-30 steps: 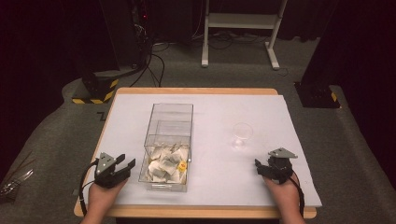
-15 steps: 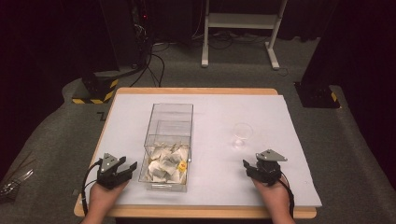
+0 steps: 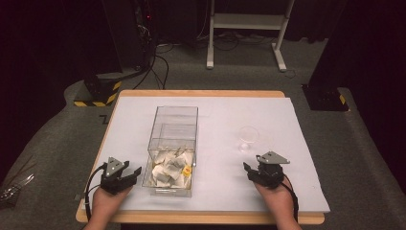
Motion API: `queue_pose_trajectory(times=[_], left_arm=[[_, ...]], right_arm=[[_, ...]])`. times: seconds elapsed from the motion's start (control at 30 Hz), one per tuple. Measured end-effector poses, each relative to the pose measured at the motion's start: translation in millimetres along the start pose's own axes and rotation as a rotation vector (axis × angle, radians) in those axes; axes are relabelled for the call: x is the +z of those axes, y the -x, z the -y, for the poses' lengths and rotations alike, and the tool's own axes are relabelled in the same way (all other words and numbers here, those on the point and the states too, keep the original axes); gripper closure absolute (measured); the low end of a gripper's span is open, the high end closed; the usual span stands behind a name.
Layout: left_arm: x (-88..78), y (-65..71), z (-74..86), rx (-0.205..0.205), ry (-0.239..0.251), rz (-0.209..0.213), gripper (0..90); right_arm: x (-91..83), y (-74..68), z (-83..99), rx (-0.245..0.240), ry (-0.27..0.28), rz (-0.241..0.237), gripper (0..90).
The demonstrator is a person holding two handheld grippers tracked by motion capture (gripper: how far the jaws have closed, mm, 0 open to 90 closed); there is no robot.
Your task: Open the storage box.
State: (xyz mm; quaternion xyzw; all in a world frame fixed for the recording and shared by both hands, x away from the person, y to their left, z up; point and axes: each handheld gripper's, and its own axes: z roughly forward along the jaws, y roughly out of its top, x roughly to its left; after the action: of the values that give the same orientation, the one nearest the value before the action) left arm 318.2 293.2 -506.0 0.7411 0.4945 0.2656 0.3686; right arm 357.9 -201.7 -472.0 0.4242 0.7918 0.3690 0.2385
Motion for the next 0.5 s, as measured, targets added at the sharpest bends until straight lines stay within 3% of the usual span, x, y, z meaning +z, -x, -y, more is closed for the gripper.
queue_pose_trajectory(times=[0.5], left_arm=[[-0.3, -1.3, 0.2, -0.011, 0.006, 0.014, 42.6]], right_arm=[[2.7, -28.0, -20.2, -0.036, 0.061, -0.053, 37.0]])
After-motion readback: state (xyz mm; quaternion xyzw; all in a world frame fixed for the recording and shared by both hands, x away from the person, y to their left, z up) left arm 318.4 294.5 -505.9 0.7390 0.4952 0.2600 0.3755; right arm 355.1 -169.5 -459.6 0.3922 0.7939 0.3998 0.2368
